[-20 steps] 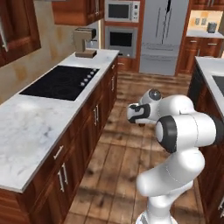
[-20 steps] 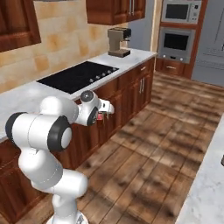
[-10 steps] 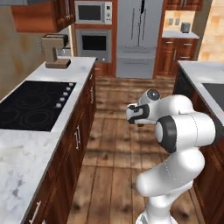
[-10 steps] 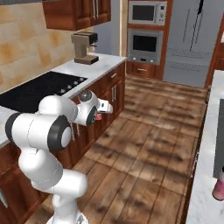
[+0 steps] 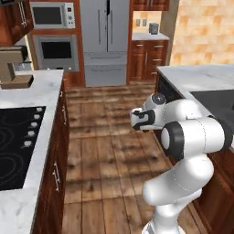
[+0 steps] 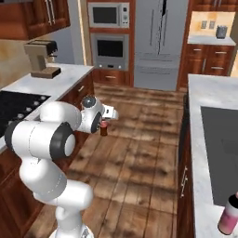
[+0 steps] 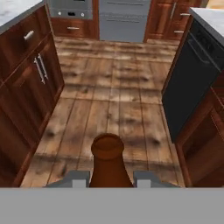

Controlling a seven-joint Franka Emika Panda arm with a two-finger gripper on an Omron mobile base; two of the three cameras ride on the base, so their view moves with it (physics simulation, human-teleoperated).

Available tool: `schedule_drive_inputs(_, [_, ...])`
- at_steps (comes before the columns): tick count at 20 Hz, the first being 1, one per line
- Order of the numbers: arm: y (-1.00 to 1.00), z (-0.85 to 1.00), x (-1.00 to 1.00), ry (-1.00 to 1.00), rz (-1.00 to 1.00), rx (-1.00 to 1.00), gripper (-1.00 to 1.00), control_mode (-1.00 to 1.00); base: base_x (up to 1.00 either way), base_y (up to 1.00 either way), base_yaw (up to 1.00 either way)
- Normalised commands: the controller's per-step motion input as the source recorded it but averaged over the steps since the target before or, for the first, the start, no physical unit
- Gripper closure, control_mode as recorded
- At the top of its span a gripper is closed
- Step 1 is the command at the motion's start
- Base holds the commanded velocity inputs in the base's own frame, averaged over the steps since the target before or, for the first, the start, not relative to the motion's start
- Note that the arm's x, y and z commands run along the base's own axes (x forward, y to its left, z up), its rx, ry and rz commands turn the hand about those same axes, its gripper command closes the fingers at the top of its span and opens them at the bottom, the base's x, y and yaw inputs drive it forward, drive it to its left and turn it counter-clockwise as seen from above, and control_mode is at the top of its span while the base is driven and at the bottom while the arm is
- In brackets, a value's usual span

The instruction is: Place the large bottle from the dining counter next to the other large bottle outside the sink, and place the small bottle from the dining counter next to the other small bottle inside the sink.

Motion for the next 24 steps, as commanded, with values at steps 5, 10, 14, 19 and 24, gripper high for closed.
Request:
schedule_drive_inputs(5, [0.0, 0.0, 0.0, 0.0, 0.0, 0.0, 1.0, 1.0, 0.78, 0.26, -0.39])
schedule_drive_inputs(10, [0.0, 0.0, 0.0, 0.0, 0.0, 0.0, 1.0, 1.0, 0.94, 0.2, -0.35])
schedule_drive_inputs(14, [0.0, 0.0, 0.0, 0.0, 0.0, 0.0, 1.0, 1.0, 0.94, 0.27, -0.33])
schedule_drive_inputs(19, [0.0, 0.0, 0.0, 0.0, 0.0, 0.0, 1.0, 1.0, 0.73, 0.26, -0.36])
schedule_drive_inputs(24, [0.0, 0.0, 0.0, 0.0, 0.0, 0.0, 1.0, 1.0, 0.56, 0.23, -0.42])
